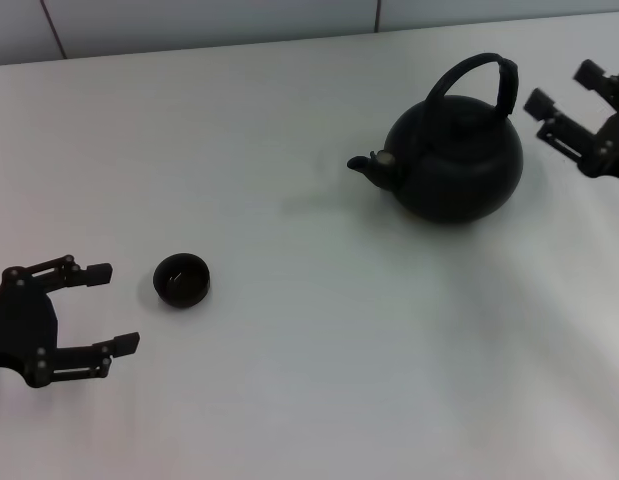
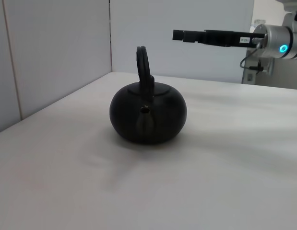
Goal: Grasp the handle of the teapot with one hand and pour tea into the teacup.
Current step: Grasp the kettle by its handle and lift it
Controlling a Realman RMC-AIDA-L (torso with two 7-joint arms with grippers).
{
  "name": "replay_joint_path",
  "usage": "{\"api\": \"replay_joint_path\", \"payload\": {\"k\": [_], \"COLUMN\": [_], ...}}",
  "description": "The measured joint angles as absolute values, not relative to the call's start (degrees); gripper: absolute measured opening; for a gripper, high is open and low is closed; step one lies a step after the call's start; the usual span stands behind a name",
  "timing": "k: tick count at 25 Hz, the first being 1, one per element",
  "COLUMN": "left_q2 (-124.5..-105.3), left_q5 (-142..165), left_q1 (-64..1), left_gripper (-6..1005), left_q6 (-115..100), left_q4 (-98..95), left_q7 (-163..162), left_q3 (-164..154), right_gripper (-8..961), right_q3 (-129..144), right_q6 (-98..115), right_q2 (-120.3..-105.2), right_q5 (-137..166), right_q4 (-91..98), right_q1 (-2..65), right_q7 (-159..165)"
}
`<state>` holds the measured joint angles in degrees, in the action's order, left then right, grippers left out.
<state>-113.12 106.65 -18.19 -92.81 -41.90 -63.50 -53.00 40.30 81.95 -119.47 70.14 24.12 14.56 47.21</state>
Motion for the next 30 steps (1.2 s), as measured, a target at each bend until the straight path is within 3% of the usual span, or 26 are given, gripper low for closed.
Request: {"api": "replay_joint_path", "payload": {"k": [10, 30], "left_q2": [-113.54, -114.08], "left_q5": [106.7, 106.7], "left_q1": [-18.3, -18.3], "left_gripper": [849, 848], "left_q6": [-92.8, -92.0], "left_q4": [-42.1, -41.9], "left_q7": [-63.6, -63.7], "left_q3": [-53.1, -53.0], "right_gripper": [815, 816], "right_q3": [39.3, 38.0], "right_q6": [75.7, 62.0], "right_q2": [-119.44, -119.42], "right_q5": [70.1, 67.9], "right_q4": [21.6, 14.5], "right_q1": [16.3, 26.1], "right_q7": [47.2, 47.0]}}
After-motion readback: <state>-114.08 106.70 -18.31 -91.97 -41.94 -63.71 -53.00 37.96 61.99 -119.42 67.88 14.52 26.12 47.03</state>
